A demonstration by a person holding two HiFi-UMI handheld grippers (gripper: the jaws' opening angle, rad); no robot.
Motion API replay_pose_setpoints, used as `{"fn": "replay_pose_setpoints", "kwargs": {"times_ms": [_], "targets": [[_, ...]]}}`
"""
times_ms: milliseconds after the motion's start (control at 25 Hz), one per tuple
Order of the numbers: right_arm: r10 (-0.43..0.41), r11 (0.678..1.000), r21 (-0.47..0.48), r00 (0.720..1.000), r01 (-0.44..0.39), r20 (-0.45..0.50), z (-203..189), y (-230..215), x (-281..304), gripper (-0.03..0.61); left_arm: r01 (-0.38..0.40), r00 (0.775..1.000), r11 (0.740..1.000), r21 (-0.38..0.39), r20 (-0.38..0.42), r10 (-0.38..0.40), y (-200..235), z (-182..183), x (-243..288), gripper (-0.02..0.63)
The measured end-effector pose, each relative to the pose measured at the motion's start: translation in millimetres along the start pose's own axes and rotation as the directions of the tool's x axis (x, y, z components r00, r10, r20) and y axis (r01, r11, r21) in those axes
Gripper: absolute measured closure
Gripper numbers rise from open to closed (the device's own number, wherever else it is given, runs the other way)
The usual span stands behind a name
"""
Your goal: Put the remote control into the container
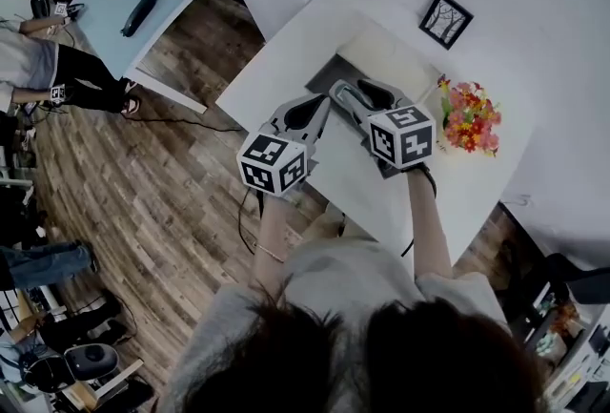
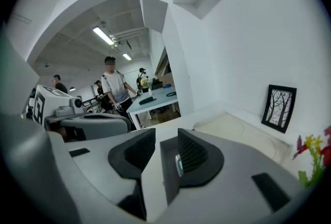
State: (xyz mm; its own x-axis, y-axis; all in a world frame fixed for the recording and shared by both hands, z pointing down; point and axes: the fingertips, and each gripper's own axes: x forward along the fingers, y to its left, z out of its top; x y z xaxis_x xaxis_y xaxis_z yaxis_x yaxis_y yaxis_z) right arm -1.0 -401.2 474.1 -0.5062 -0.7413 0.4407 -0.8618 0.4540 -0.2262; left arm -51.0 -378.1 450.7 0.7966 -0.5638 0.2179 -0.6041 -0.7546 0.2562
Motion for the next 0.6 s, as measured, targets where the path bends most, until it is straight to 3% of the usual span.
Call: {"fn": "replay_pose_setpoints", "kwargs": {"times_ms": [240, 600], "targets": [[-0.001, 1.0, 0.015, 0.99, -0.001, 0.143, 30, 14, -40, 0.551, 0.04, 0.997, 0.998, 0.05, 0.056, -0.043, -23, 24, -9, 0.611], [0.055, 0.998, -0.027, 0.966, -0.05, 0.254, 50, 33, -76, 0.578, 0.09, 0.992, 0.99, 0.11, 0.076, -0.098, -53, 41, -19, 0.611]]}}
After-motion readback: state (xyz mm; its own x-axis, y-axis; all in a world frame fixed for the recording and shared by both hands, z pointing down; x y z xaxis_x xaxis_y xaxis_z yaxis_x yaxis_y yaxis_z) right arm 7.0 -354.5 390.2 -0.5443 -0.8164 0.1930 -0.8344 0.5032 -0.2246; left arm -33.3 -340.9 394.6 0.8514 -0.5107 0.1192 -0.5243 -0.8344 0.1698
